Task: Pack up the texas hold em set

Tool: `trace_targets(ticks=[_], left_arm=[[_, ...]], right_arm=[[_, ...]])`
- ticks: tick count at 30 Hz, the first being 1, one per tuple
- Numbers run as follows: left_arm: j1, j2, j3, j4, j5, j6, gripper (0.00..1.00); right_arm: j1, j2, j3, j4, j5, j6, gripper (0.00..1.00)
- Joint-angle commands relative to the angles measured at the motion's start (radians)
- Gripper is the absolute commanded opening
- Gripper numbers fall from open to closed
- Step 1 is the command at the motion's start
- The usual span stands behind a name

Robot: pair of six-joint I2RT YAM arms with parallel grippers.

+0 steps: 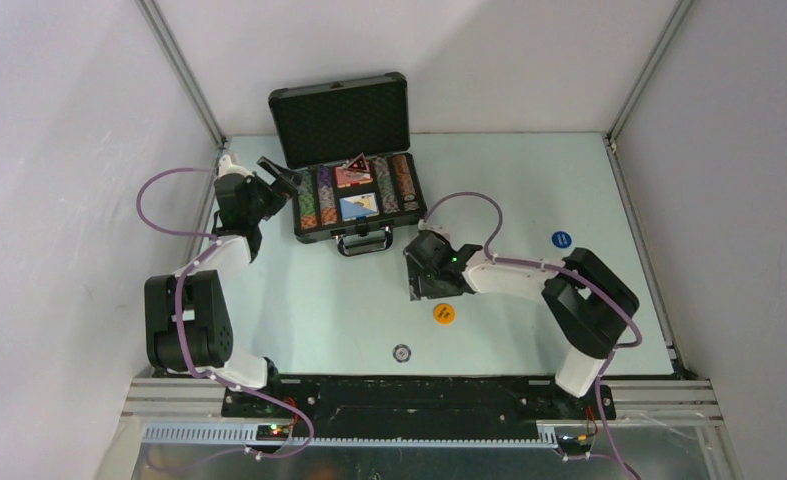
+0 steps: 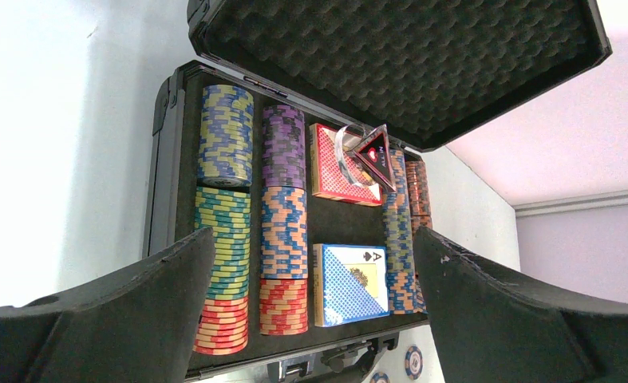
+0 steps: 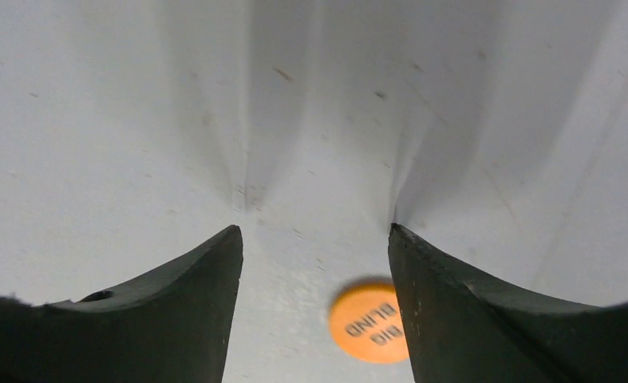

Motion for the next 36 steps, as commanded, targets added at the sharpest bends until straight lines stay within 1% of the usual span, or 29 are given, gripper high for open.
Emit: trace_targets(ticks=[1, 5, 10, 12, 15, 16, 18, 22, 28, 36], left_arm=[[-0.003, 0.0, 0.008, 0.036, 0.022, -0.009, 0.98], [-0.003, 0.001, 0.008, 0.036, 0.021, -0.008, 0.98], [-0.003, 0.001, 0.009, 0.036, 0.021, -0.009, 0.98], [-0.003, 0.002, 0.009, 0.036, 0.02, -0.009, 0.98], [-0.004, 0.001, 0.009, 0.037, 0.022, -0.009, 0.98], [-0.003, 0.001, 0.009, 0.036, 0.022, -0.009, 0.98], [-0.003, 0.001, 0.009, 0.036, 0.022, -0.009, 0.98], [-0.003, 0.002, 0.009, 0.036, 0.021, -0.01, 0.98], [-0.003, 0.002, 0.009, 0.036, 0.022, -0.01, 0.98], [-0.004, 0.004, 0.012, 0.036, 0.022, -0.01, 0.98]], right_arm=[[-0.005, -0.04, -0.122, -0.152, 0.008, 0.033, 0.73], [0.024, -0.064, -0.174, -0.18, -0.012, 0.06, 0.71], [0.036, -0.088, -0.236, -0.184, -0.036, 0.089, 0.63], [0.04, -0.092, -0.242, -0.185, -0.04, 0.091, 0.62], [0.043, -0.095, -0.243, -0.187, -0.053, 0.088, 0.63], [0.043, -0.096, -0.243, -0.189, -0.056, 0.087, 0.66], [0.049, -0.094, -0.243, -0.201, -0.056, 0.088, 0.68], [0.064, -0.089, -0.243, -0.218, -0.06, 0.089, 0.68], [0.072, -0.079, -0.243, -0.217, -0.065, 0.089, 0.58], [0.065, -0.078, -0.243, -0.192, -0.062, 0.079, 0.52]])
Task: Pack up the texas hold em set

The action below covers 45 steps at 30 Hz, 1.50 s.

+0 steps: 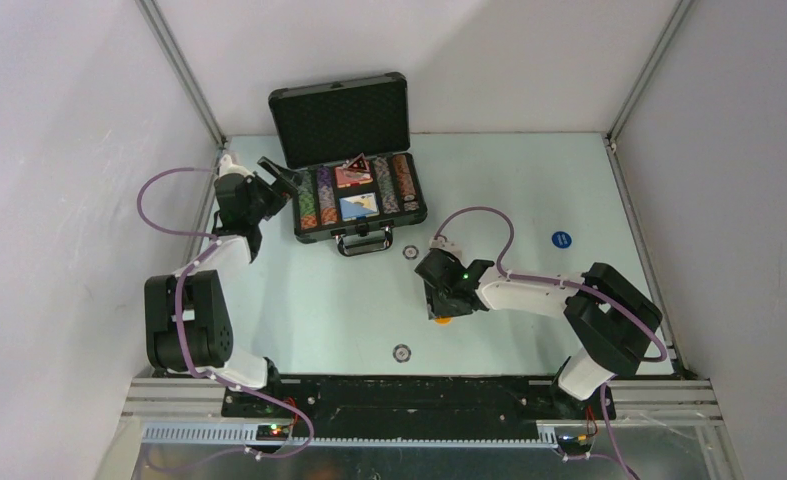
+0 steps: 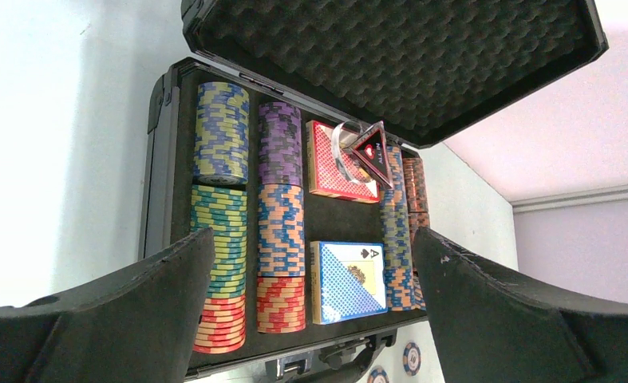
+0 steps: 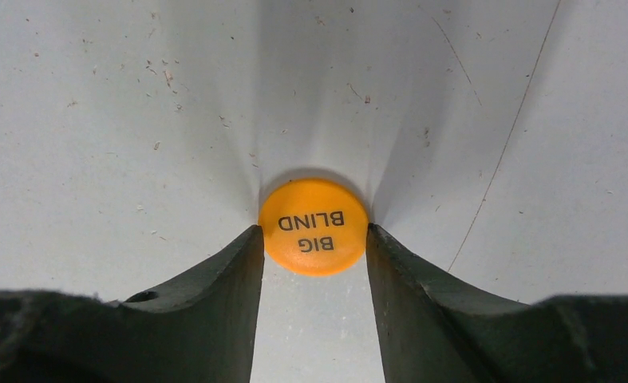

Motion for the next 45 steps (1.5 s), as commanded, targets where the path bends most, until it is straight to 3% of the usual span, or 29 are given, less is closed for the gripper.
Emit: trace_targets(ticks=[1, 15, 45], left_arm=[[-0.003, 0.004, 0.012, 0.036, 0.013, -0.01, 0.98], [-0.004, 0.003, 0.01, 0.036, 0.008, -0.009, 0.98], [-0.003, 0.001, 0.01, 0.036, 0.009, -0.007, 0.98]], right_arm=[[0.007, 0.077, -0.071, -0.094, -0.087, 0.023, 0.51], [0.007, 0.216, 0.131, -0.049, -0.049, -0.078, 0.52], [-0.064, 0.264, 0.452, -0.116, 0.024, -0.214, 0.52]])
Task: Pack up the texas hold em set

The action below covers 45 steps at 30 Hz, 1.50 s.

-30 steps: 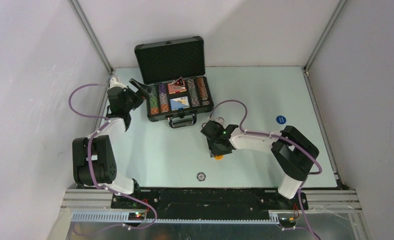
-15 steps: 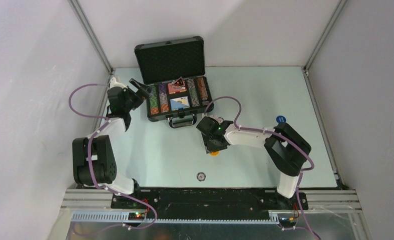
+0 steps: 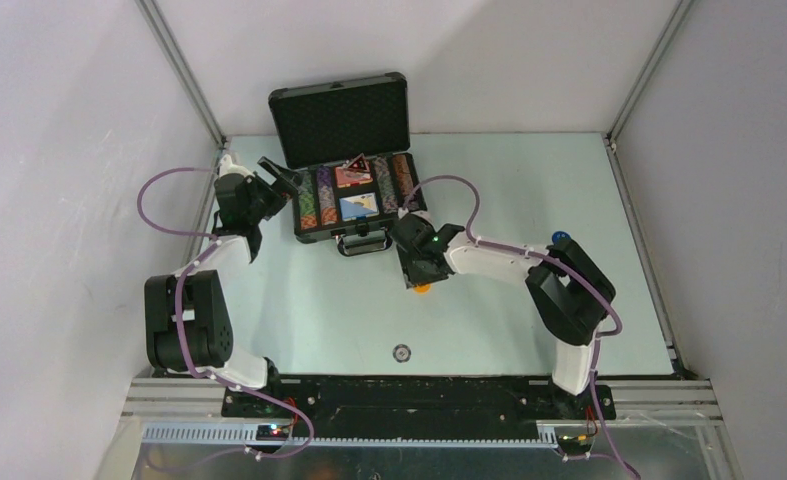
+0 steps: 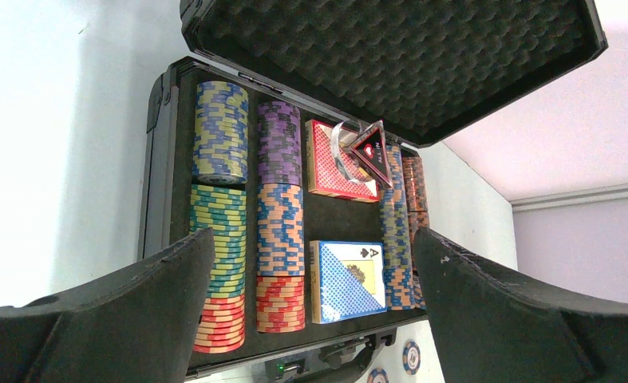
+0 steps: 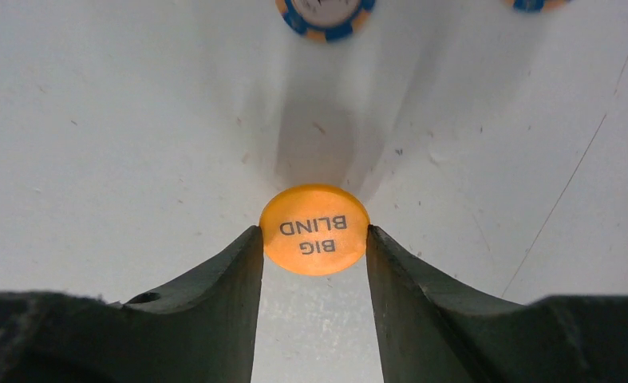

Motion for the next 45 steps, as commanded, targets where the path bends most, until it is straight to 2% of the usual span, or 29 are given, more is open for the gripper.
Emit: trace_targets(ticks=[1, 6, 9, 13, 27, 31, 45], left_arm=[[-0.003, 0.003, 0.01, 0.037, 0.006, -0.007, 0.98], [-0.004, 0.002, 0.01, 0.037, 0.005, -0.009, 0.98], [-0.003, 0.002, 0.01, 0.036, 0.004, -0.008, 0.98], [-0.002, 0.001, 0.009, 0.036, 0.004, -0.007, 0.98], [0.003, 0.001, 0.008, 0.036, 0.005, -0.008, 0.98], [0.004, 0.001, 0.009, 0.037, 0.007, -0.009, 0.98], [0.005, 0.003, 0.009, 0.036, 0.009, -0.011, 0.98]], right_arm=[[-0.012, 0.027, 0.096, -0.014, 0.024, -0.046, 0.52], [-0.027, 0.07, 0.186, -0.03, 0.025, -0.075, 0.52], [-0.048, 0.157, 0.405, -0.068, 0.025, -0.118, 0.52], [-0.063, 0.265, 0.608, -0.123, 0.019, -0.156, 0.52], [-0.104, 0.581, 1.113, -0.17, -0.053, -0.258, 0.52], [-0.119, 0.612, 1.161, -0.147, -0.084, -0.266, 0.51], [-0.127, 0.588, 1.109, -0.058, -0.112, -0.286, 0.53]])
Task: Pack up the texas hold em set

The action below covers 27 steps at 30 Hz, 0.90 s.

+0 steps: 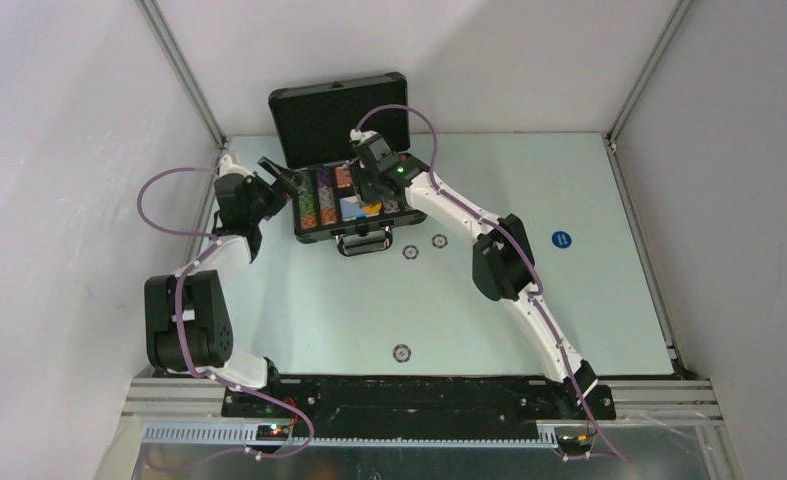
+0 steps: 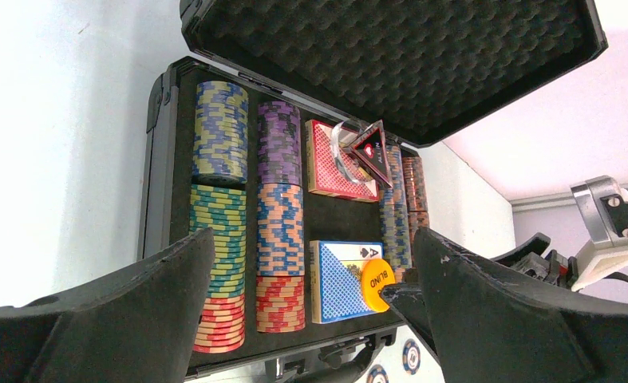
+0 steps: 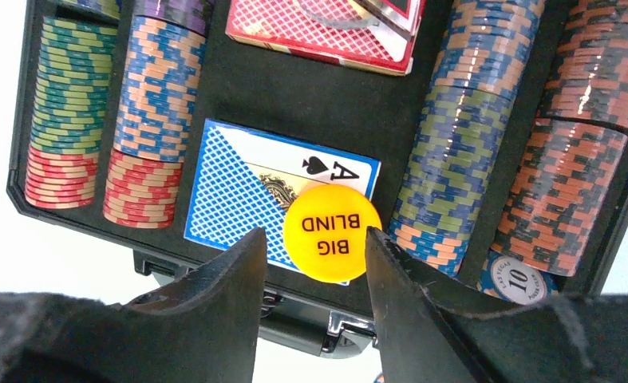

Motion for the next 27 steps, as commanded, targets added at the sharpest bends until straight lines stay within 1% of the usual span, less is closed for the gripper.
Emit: trace_targets(ticks=[1, 3, 5, 6, 9, 13, 14, 15, 16, 17, 18, 19, 20, 21, 23, 27], left_arm=[[0.004, 0.003, 0.009, 0.036, 0.009, -0.011, 0.98], [0.004, 0.003, 0.009, 0.036, 0.009, -0.011, 0.98], [0.004, 0.004, 0.008, 0.036, 0.009, -0.01, 0.98], [0.004, 0.002, 0.008, 0.036, 0.009, -0.01, 0.98], [0.004, 0.001, 0.007, 0.036, 0.009, -0.01, 0.98], [0.004, 0.001, 0.006, 0.036, 0.009, -0.01, 0.98], [0.004, 0.001, 0.006, 0.037, 0.009, -0.01, 0.98], [0.003, 0.001, 0.007, 0.036, 0.009, -0.01, 0.98], [0.004, 0.001, 0.007, 0.036, 0.01, -0.01, 0.98], [0.004, 0.003, 0.008, 0.037, 0.01, -0.011, 0.98], [0.004, 0.002, 0.009, 0.037, 0.01, -0.011, 0.98], [0.004, 0.003, 0.009, 0.036, 0.011, -0.012, 0.98], [0.003, 0.005, 0.01, 0.036, 0.013, -0.013, 0.98], [0.003, 0.006, 0.01, 0.036, 0.013, -0.012, 0.98], [0.003, 0.006, 0.01, 0.036, 0.013, -0.014, 0.98], [0.004, 0.008, 0.009, 0.044, 0.016, -0.017, 0.98]], right_arm=[[-0.002, -0.027, 0.005, 0.046, -0.01, -0.022, 0.54], [0.0, -0.043, -0.017, 0.055, -0.007, -0.025, 0.58], [0.002, -0.085, -0.075, 0.092, 0.015, -0.031, 0.61], [0.003, -0.104, -0.132, 0.128, 0.023, -0.037, 0.62], [-0.007, -0.232, -0.254, 0.198, 0.082, -0.04, 0.65], [-0.073, -0.41, -0.455, 0.251, 0.166, 0.033, 0.67], [-0.107, -0.483, -0.545, 0.26, 0.176, 0.048, 0.67], [-0.126, -0.519, -0.591, 0.284, 0.193, 0.077, 0.68], [-0.17, -0.592, -0.686, 0.292, 0.204, 0.092, 0.68], [-0.195, -0.623, -0.731, 0.297, 0.212, 0.126, 0.68], [-0.256, -0.68, -0.806, 0.295, 0.212, 0.145, 0.69], [-0.287, -0.703, -0.841, 0.282, 0.208, 0.179, 0.7], [-0.353, -0.737, -0.899, 0.274, 0.21, 0.197, 0.7], [-0.383, -0.751, -0.925, 0.249, 0.213, 0.227, 0.72], [-0.502, -0.768, -0.997, 0.212, 0.221, 0.257, 0.76], [-0.644, -0.738, -1.044, 0.175, 0.191, 0.283, 0.8]])
